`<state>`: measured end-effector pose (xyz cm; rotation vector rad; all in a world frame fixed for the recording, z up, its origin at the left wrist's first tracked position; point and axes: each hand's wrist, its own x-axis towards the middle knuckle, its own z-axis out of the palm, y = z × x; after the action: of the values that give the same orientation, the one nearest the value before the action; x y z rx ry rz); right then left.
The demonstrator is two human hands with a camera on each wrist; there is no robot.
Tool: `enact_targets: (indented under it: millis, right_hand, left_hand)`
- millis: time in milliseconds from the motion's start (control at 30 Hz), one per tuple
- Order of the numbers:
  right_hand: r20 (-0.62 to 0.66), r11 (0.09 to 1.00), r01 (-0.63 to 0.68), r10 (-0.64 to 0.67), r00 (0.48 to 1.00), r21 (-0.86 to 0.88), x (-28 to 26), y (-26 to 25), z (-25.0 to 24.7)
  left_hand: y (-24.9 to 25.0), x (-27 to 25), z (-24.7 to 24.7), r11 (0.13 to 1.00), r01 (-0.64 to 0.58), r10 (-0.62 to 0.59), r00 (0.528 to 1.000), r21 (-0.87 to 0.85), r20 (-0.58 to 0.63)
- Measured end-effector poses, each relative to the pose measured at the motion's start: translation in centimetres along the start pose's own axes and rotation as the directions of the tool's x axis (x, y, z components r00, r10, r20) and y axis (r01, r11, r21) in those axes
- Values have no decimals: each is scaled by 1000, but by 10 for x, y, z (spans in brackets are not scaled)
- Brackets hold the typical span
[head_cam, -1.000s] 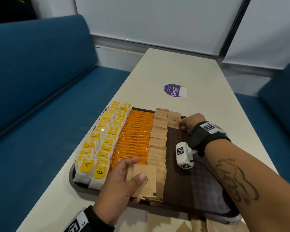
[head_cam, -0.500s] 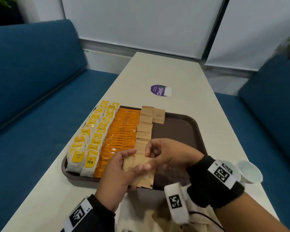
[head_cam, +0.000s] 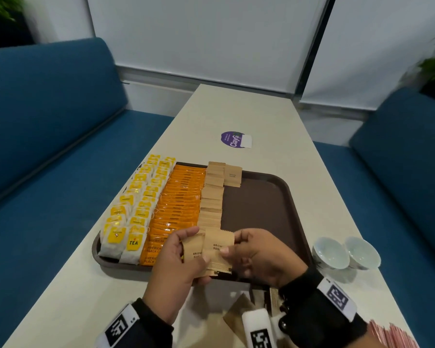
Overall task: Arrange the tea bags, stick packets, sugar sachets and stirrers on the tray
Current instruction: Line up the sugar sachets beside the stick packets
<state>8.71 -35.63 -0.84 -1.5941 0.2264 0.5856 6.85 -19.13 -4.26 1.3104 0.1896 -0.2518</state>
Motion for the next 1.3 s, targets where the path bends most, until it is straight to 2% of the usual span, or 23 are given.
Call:
enact_targets:
  millis: [133, 233, 367, 433, 533, 667, 833, 1000, 1133, 1233, 1300]
  right_hand:
    - [-71, 1000, -16, 18, 997, 26, 4, -4, 0]
    - [-211, 997, 59, -67, 975, -45, 18, -24, -15]
    - [-418, 973, 204, -232, 878, -112, 61, -54, -43]
    - [-471, 962, 183, -260, 843, -205, 88, -64, -57]
    - [-490, 940, 95, -255, 834, -327, 129, -71, -74]
    - [-473, 875, -14, -248, 845, -484, 172, -71, -82]
    - [-444, 871, -115, -127, 887, -478, 194, -65, -86]
    - [-444, 884, -147, -75, 893, -444, 197, -65, -87]
    - [-478, 879, -178, -63, 876, -442, 198, -68, -85]
    - [-544, 844, -271, -29, 839, -463, 198, -68, -83]
    - [-550, 847, -277, -22, 835, -454, 192, -69, -83]
  left_hand:
    - [4, 6, -1, 1000, 12, -12, 1000, -26, -14]
    - [7, 12, -6, 998, 45, -46, 999, -50, -11]
    - [7, 16, -11, 997, 60, -61, 998, -43, -5]
    - [8, 16, -13, 996, 71, -71, 997, -51, -2]
    - [8, 19, -16, 993, 97, -97, 995, -62, 0]
    - [8, 25, -18, 990, 126, -126, 992, -64, -5]
    - [5, 30, -21, 989, 126, -128, 992, -76, -12]
    - [1, 32, -23, 989, 131, -133, 991, -72, -18]
    - [-1, 33, -21, 989, 136, -138, 990, -62, -17]
    - [0, 31, -20, 990, 128, -129, 992, -58, -7]
    - [1, 29, -20, 992, 113, -113, 994, -52, -1]
